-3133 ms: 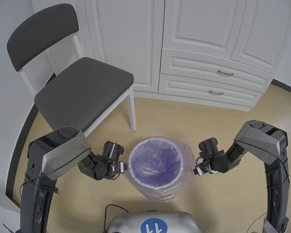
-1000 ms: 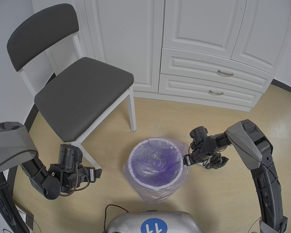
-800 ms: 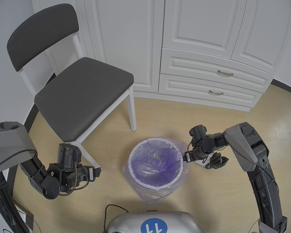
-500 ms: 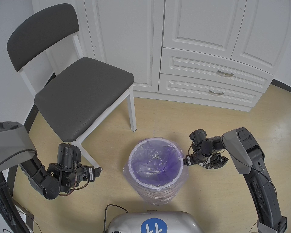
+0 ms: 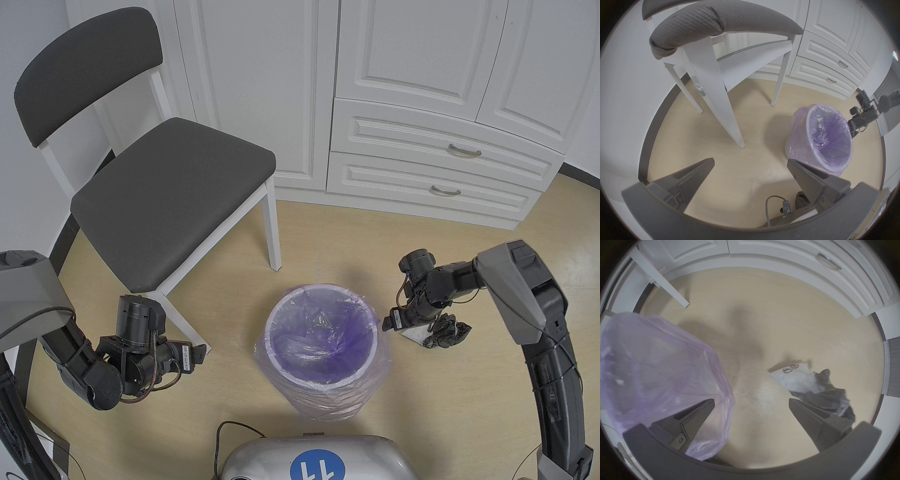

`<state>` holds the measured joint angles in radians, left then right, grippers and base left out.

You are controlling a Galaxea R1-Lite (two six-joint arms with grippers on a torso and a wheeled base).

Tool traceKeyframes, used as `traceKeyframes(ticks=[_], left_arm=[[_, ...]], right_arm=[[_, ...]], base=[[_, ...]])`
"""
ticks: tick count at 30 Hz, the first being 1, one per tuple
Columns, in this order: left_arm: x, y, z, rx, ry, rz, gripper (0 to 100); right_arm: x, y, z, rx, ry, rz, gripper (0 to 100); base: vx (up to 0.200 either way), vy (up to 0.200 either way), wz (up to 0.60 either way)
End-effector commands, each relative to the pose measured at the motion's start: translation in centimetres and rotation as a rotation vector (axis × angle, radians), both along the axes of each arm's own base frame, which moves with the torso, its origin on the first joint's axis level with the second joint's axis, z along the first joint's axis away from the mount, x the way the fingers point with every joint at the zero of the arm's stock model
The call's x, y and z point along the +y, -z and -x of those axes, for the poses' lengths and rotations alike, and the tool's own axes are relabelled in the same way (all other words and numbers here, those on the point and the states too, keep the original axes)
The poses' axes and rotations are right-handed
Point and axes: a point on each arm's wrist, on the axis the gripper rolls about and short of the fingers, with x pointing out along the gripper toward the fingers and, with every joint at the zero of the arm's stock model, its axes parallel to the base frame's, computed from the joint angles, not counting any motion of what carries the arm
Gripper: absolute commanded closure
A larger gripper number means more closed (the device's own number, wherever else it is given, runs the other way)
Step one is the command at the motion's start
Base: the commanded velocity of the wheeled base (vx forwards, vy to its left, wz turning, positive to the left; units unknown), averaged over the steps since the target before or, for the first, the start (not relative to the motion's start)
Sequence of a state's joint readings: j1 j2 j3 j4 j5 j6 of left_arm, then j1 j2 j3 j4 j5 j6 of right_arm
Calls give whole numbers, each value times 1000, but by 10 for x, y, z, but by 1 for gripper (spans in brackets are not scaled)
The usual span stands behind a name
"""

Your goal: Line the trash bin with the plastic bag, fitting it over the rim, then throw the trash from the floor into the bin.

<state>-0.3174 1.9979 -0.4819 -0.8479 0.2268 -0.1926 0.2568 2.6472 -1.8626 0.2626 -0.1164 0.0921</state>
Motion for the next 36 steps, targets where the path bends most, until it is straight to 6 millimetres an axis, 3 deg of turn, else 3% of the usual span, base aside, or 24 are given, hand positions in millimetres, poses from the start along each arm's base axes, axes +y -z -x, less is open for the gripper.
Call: traceKeyframes(ticks=[1,7,14,24,36], left_arm=[[2,-3,0,-11,-7,4,0],[6,-4,1,-10,-8,-9,0],[6,-4,1,-13,-16,-29,0],[8,-4,1,-14,-19,-29,0],[10,-5,-2,-42,-15,-44,0]], right_arm=[[-8,-67,16,-99,6,-26,0],[-9,-89,17,-144,-10,-101,0],[3,-94,12,-121,-5,-303,0],[13,-57,-4,-74,19,-364,0],[14,-37,-18,-70,73,-395,0]], base=[[0,0,0],[0,0,0],[0,0,0],[0,0,0],[0,0,0]])
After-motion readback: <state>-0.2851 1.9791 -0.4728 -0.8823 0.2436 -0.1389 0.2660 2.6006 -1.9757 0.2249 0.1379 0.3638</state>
